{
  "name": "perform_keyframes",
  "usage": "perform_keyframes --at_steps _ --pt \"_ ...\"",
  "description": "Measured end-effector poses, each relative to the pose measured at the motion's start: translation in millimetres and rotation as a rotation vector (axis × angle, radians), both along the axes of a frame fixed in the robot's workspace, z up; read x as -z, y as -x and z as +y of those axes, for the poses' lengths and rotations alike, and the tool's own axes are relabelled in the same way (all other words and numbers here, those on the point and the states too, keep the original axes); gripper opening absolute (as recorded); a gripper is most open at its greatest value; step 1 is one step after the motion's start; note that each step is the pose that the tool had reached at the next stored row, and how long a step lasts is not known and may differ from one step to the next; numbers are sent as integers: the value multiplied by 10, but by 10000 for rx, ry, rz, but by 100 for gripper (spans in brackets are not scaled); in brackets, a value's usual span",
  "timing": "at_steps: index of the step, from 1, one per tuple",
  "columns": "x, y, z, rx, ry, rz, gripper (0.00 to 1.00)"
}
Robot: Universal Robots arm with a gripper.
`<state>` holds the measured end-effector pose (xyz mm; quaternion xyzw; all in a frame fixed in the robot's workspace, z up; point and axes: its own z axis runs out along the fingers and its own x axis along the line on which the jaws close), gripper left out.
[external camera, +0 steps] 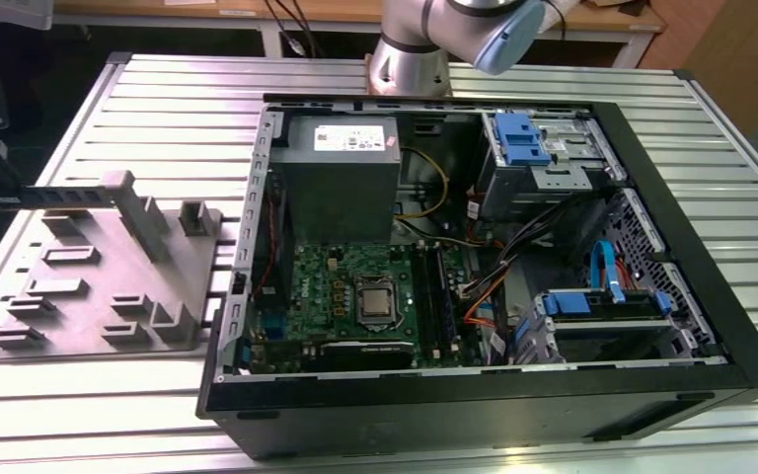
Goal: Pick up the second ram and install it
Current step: 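Pick up the second ram and move it above second insertion slot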
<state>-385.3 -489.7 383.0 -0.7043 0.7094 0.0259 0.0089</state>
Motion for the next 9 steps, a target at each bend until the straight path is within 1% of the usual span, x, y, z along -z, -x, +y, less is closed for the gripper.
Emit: perform_keyframes --at_steps 3,9 --pt "-1 -115 0 -1 0 1 8" --pt "0 -309 0 0 0 0 8"
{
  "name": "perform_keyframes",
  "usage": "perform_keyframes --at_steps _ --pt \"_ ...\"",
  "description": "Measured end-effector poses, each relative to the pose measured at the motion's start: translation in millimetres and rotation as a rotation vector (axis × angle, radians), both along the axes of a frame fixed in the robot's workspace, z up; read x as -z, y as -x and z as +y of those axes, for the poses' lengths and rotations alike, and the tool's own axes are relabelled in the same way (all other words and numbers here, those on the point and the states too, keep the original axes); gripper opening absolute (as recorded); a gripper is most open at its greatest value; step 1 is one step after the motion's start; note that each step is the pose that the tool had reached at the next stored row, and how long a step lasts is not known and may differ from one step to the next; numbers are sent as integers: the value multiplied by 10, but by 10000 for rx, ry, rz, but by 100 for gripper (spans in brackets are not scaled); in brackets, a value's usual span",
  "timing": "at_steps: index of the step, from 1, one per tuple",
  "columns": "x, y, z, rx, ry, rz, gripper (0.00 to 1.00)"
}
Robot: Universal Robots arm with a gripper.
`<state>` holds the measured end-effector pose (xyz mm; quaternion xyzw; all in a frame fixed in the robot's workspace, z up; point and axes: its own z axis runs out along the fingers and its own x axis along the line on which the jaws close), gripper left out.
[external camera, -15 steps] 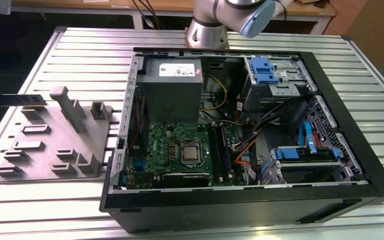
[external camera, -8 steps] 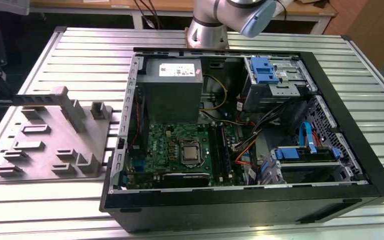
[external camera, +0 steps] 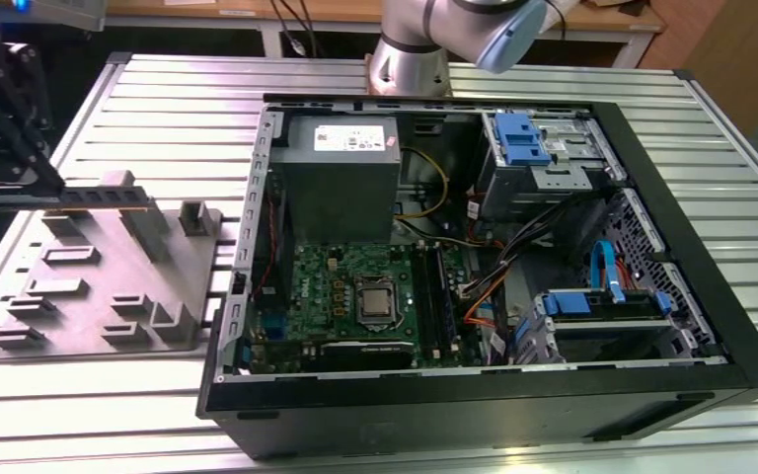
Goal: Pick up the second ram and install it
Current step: 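Pick up the second ram and move it above second insertion slot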
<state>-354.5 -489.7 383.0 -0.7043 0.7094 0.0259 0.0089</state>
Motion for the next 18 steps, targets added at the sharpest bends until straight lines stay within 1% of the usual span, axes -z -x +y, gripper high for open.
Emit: perform_keyframes --at_steps 5,7,9,13,18 --pt "0 -201 0 1 1 0 8" --pt "-1 -247 0 -1 1 1 8" --pt "-4 -247 0 0 2 1 8" --pt "-53 -248 0 0 1 0 8" --pt "-57 -248 0 0 0 0 8"
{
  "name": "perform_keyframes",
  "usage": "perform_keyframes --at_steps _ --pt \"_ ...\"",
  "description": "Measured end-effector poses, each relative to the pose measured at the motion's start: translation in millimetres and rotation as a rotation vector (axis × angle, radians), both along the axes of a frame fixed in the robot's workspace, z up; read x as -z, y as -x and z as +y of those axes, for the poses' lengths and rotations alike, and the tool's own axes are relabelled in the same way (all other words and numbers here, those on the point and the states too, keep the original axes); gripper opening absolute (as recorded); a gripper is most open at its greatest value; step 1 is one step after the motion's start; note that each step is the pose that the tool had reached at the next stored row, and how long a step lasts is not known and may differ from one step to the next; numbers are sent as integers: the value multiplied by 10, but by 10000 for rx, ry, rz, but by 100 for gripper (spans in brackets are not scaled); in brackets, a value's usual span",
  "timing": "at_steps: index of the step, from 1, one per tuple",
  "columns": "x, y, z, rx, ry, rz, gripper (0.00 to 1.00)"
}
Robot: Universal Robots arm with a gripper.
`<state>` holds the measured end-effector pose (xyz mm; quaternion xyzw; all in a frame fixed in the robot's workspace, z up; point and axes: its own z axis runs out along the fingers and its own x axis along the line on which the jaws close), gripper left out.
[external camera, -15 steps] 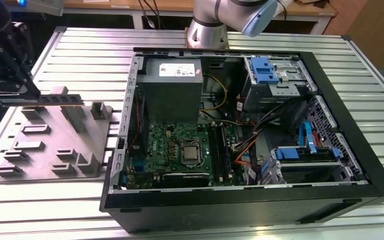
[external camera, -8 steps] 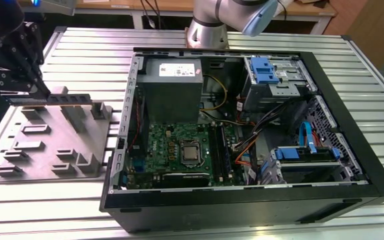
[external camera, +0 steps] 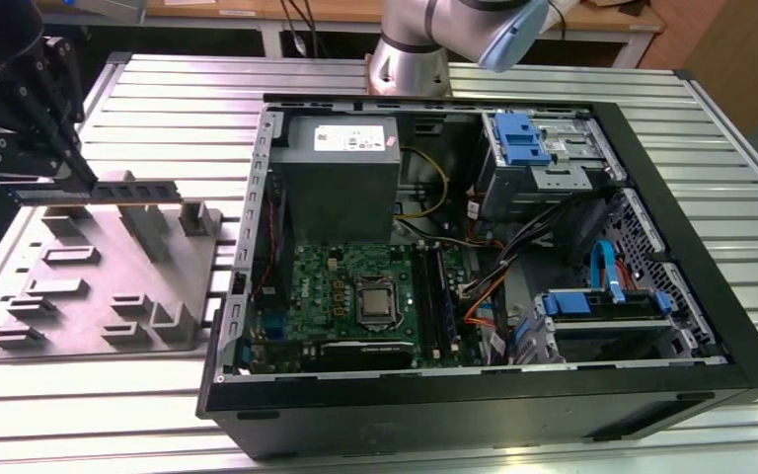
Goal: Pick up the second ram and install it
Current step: 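Pick up the second ram and move it above second insertion slot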
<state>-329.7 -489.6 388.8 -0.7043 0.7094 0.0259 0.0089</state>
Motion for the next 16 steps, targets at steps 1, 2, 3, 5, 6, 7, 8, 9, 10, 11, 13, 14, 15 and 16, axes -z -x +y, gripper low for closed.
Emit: perform_keyframes --at_steps 1,2,3,5,6,7,8,9,10,11,13,14,15,16 --pt "-1 -6 0 -1 1 1 8" --pt "-2 -21 0 -2 2 2 8" --pt "-2 -42 0 -1 1 2 8" --pt "-1 -96 0 -1 1 2 8" --pt "-1 -129 0 -1 0 1 8" --pt "0 -169 0 1 0 0 8" --pt "0 -211 0 1 0 1 8" --pt "0 -254 0 0 1 2 8" --pt "-1 -295 0 -1 1 2 8" --pt "0 -334 0 -1 1 2 8" --pt "1 -420 0 0 0 1 8" --pt "1 -463 0 0 0 2 8" --pt "0 -510 0 0 1 3 8" --pt "0 -552 0 0 1 3 8"
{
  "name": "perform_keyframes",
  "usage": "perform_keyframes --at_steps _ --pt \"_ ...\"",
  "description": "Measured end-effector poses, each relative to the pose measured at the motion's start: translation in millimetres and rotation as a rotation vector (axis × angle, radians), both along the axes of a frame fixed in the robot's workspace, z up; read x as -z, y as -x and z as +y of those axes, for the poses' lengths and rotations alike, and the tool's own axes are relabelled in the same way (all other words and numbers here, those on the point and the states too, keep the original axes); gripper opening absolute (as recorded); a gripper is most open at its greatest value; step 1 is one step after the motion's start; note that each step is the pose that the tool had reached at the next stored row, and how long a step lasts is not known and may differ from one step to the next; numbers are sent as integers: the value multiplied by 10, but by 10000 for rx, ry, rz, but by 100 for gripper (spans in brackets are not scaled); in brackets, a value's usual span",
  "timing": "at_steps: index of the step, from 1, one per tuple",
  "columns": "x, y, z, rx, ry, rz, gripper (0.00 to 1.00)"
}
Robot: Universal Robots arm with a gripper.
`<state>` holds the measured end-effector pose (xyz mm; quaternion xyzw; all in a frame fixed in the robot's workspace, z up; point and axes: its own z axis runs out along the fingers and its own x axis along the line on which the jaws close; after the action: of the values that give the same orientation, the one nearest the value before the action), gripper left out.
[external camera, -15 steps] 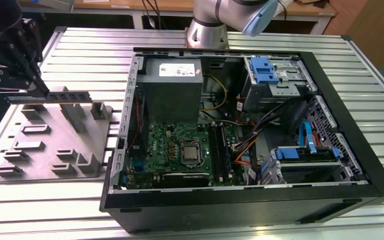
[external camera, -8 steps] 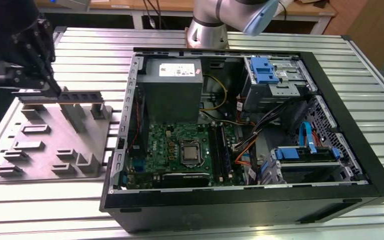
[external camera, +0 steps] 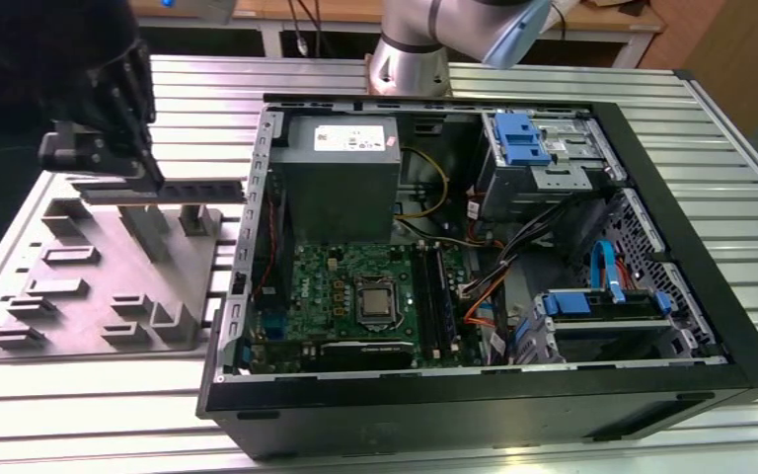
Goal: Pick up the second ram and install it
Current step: 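Pick up the second ram and move it above second insertion slot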
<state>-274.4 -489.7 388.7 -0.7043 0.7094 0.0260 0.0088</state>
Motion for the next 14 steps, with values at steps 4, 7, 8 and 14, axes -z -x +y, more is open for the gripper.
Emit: perform_keyframes --at_steps 4,7,8,14 --pt "1 -170 0 0 -1 1 8" --pt "2 -305 0 -1 -1 1 8" --pt "2 -350 0 1 -1 2 8" --pt "3 -623 0 0 0 4 8"
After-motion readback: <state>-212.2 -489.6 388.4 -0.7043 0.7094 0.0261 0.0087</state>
